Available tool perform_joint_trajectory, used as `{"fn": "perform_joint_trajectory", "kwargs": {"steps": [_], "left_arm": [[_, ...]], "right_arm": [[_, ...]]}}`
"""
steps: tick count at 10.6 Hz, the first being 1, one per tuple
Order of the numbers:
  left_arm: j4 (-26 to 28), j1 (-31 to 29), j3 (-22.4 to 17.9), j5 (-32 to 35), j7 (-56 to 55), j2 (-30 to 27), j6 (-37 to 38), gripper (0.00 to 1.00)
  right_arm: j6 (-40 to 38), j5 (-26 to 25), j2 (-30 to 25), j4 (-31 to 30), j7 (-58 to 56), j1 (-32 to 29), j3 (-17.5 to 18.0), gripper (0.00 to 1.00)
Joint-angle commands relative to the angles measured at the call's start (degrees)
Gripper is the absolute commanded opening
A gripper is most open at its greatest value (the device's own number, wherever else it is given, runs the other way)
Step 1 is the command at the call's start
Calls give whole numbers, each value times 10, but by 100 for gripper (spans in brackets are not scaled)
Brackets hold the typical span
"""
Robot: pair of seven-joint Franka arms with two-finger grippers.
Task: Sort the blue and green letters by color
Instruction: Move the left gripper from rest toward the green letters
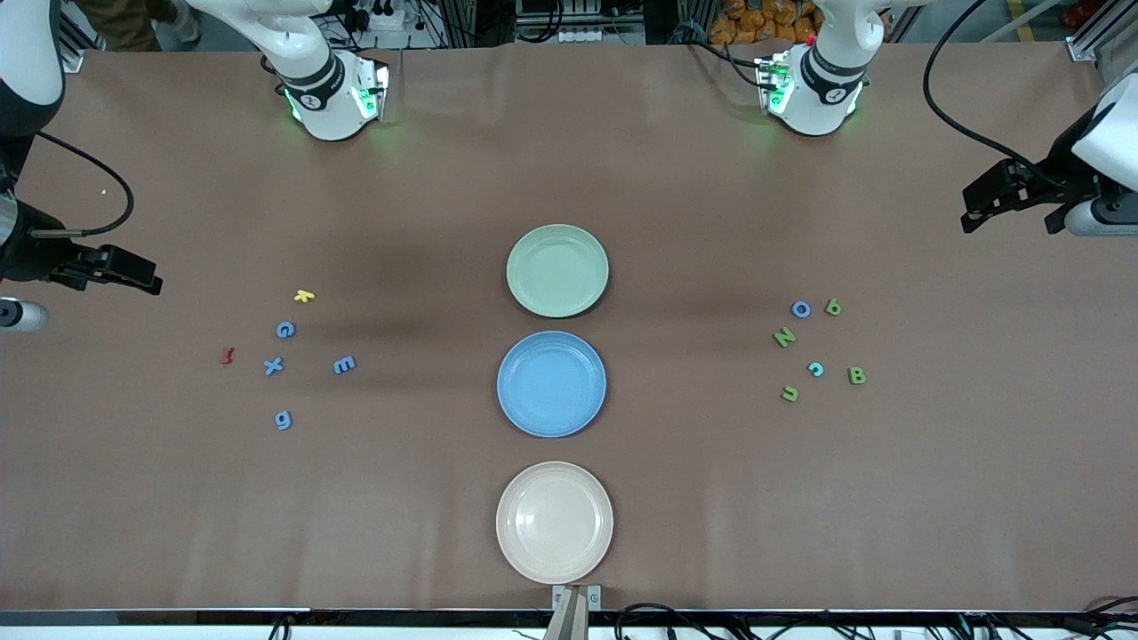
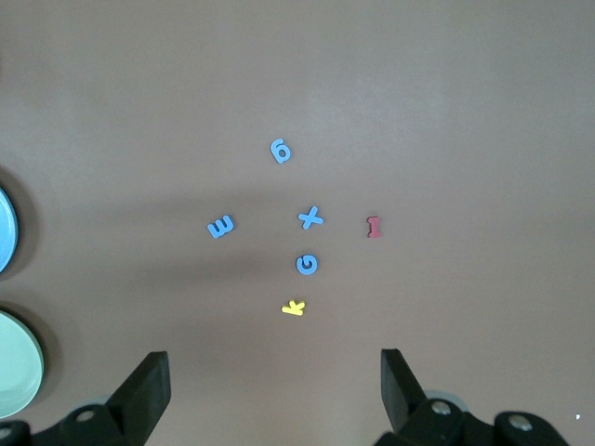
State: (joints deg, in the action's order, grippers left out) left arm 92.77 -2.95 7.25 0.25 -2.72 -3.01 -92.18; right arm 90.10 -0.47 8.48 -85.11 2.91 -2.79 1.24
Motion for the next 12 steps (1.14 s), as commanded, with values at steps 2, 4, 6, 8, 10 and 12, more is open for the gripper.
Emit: {"fn": "perform_joint_trajectory", "kwargs": {"steps": [2, 4, 6, 8, 10, 12], "left_arm": [[19, -2, 2, -6, 3, 20, -5, 100], [81, -1, 2, -6, 2, 13, -75, 100], [158, -1, 4, -6, 2, 12, -170, 100], [195, 0, 7, -2, 2, 25, -224, 100], [232, 0, 7, -6, -2, 40, -278, 100], [247, 4, 8, -6, -4, 47, -295, 100]], "right_arm": [[-1, -6, 0, 0, 9, 0, 1, 100], [-1, -6, 0, 0, 9, 0, 1, 100], [-1, -6, 0, 0, 9, -1, 1, 100], [-1, -6, 0, 0, 9, -1, 1, 100], [-1, -6, 0, 0, 9, -1, 1, 100], [-1, -6, 0, 0, 9, -1, 1, 100]]}}
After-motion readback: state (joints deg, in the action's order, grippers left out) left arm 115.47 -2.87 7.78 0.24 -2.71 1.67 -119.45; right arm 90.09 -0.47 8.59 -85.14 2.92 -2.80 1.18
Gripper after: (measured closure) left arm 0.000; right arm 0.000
